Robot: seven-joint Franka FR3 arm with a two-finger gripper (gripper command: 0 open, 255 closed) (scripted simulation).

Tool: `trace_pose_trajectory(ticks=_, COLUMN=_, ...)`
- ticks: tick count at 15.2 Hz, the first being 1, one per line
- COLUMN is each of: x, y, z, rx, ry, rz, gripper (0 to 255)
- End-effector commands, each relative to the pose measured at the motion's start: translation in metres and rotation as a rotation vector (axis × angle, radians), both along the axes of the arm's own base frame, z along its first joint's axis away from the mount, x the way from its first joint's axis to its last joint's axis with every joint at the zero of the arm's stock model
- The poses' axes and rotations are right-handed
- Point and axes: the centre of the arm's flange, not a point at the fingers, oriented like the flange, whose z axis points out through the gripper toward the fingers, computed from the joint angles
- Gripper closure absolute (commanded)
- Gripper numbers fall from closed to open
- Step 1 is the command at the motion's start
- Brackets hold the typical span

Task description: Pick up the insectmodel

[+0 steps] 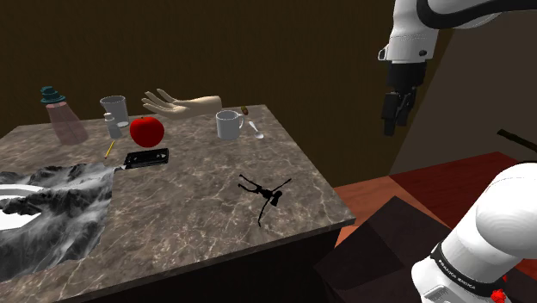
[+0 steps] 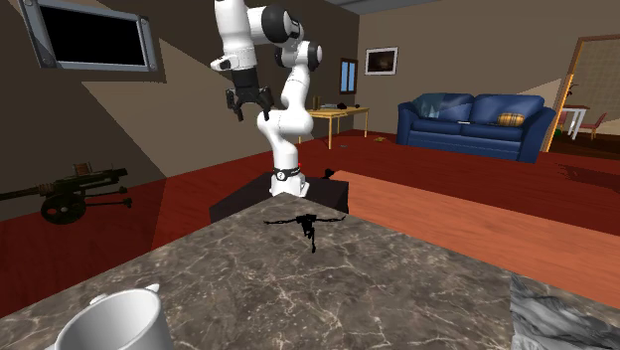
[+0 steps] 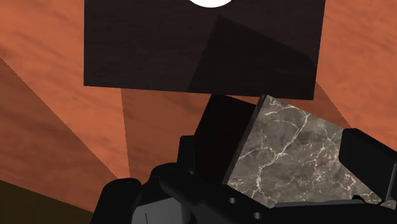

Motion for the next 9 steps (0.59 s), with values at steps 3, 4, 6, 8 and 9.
trace_pose_trajectory(ticks=3, x=0.016, y=0.017, z=-0.013, rx=0.001, ry=-0.001, rz=0.017, gripper=0)
trace_pose_trajectory(ticks=4, x=0.024, y=0.025, z=-0.02, rx=0.001, ry=-0.002, rz=0.026, gripper=0)
trace_pose_trajectory(ticks=6, x=0.04, y=0.042, z=-0.033, rx=0.002, ry=-0.003, rz=0.043, gripper=0)
trace_pose_trajectory(ticks=8, x=0.055, y=0.059, z=-0.046, rx=0.003, ry=-0.004, rz=0.06, gripper=0)
trace_pose_trajectory(ticks=9, x=0.063, y=0.068, z=-0.052, rx=0.003, ry=-0.004, rz=0.069, gripper=0)
